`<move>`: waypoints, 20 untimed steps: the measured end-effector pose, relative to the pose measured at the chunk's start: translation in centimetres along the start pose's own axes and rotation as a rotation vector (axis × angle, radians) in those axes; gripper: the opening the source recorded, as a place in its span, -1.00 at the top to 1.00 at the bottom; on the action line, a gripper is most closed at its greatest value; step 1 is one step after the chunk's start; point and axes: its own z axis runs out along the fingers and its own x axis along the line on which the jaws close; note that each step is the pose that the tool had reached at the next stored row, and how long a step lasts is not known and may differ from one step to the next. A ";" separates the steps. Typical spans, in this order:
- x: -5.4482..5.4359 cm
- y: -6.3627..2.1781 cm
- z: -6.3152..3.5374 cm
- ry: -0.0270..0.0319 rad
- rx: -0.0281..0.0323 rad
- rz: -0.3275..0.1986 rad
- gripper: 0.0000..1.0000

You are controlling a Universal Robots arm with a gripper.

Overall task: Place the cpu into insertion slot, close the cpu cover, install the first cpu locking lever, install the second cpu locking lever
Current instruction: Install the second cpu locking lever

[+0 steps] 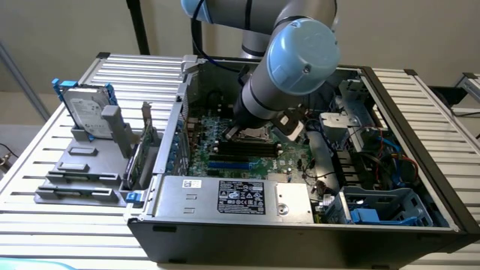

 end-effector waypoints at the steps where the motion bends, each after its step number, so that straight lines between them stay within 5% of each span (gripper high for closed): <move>1: 0.0 0.03 0.09 -0.0011 -0.0032 0.000 0.79; 5: 0.0 0.05 0.50 -0.0048 -0.0124 -0.001 0.79; 20: -0.5 0.09 1.71 -0.0034 -0.0201 -0.005 0.79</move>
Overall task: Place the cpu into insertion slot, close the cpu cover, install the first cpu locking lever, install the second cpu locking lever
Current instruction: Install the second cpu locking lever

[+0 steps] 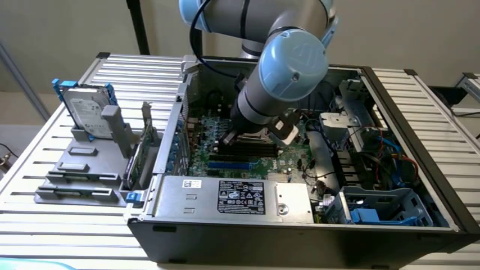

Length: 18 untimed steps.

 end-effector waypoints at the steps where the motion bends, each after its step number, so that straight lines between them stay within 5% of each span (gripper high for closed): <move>1: 0.0 0.01 0.08 0.0006 -0.0011 -0.001 0.79; 7: -0.2 -0.04 0.65 0.0041 -0.0080 -0.008 0.79; 18: 0.0 -0.23 1.54 0.0049 -0.0115 -0.016 0.79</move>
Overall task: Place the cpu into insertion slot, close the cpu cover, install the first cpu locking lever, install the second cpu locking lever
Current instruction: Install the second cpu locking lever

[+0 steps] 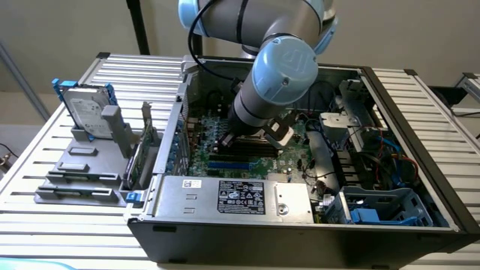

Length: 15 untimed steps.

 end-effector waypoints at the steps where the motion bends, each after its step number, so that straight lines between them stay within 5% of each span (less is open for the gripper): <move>1: 0.0 -0.01 0.05 -0.0001 -0.0004 -0.001 0.79; 6: 0.1 -0.04 0.20 -0.0055 -0.0074 -0.003 0.79; 15: 0.1 -0.12 0.24 -0.0386 -0.0350 0.001 0.79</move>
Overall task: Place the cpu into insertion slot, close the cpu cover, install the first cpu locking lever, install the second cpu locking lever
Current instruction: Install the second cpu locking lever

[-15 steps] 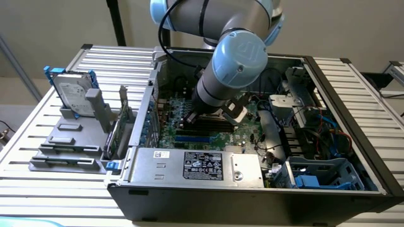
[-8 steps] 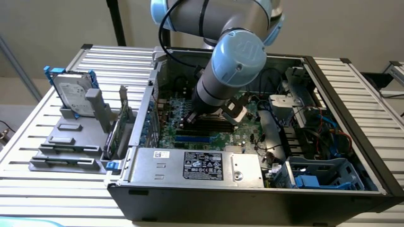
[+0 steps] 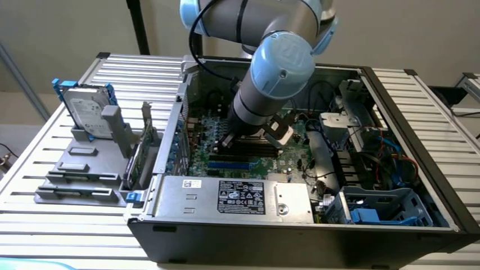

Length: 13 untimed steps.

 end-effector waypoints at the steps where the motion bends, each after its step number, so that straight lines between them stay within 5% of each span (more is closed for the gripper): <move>1: 0.0 -0.02 -0.03 -0.0026 -0.0020 0.000 0.79; 9: 0.6 -0.91 -2.07 -0.0115 -0.0084 0.003 0.79; 13: 0.6 -0.95 -2.15 -0.0109 -0.0080 0.002 0.79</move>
